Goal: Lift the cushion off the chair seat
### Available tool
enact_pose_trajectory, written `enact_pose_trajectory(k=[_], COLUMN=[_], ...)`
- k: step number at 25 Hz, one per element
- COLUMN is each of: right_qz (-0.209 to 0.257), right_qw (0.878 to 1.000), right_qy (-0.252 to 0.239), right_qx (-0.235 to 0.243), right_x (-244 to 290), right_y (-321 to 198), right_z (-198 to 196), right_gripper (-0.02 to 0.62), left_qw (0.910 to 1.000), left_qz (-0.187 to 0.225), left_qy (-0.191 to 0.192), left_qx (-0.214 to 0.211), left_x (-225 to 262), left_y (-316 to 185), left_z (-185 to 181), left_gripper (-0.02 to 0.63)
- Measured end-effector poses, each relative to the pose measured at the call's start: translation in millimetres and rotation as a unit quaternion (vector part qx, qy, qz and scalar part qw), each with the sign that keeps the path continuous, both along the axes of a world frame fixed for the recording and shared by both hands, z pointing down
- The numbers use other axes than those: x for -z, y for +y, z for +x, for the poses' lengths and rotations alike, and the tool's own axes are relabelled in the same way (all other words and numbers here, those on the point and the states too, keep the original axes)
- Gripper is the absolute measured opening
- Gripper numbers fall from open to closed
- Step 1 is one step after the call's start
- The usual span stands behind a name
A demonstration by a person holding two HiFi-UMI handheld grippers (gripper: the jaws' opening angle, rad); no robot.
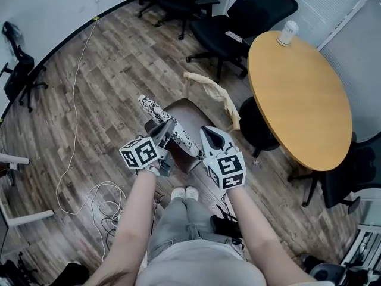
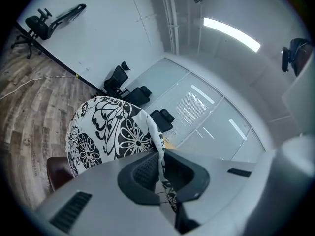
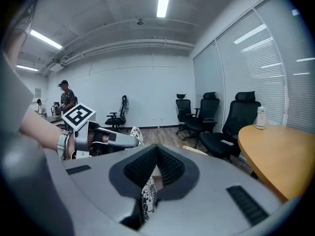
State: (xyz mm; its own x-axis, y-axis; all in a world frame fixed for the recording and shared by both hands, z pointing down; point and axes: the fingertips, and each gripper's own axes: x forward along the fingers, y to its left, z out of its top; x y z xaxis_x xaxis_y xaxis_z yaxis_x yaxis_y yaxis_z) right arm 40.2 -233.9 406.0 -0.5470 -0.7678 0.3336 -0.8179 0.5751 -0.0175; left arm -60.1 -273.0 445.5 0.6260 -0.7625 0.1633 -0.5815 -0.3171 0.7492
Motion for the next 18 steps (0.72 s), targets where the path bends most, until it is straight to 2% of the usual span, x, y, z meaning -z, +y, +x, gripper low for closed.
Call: enact_pose_trajectory(k=[7,18], right_qz=[0.006,0.042], right_qw=[1.0,0.998], right_qy=[-0.005,-0.04], right_qx=[0.023,-0.004], right_x=[29,82], right_y=[12,19], right_z=[-19,-16], right_gripper=[0.025,0.025], left_qw=[0.9999,0.9974], left_qz=[0.007,0.036], left_qy=[0.013,0.054], left_qx=[0.008,0.032], left_x=[35,87], left_y=[18,27], left_z=[-11,-18], left_gripper=[0.015,0.015])
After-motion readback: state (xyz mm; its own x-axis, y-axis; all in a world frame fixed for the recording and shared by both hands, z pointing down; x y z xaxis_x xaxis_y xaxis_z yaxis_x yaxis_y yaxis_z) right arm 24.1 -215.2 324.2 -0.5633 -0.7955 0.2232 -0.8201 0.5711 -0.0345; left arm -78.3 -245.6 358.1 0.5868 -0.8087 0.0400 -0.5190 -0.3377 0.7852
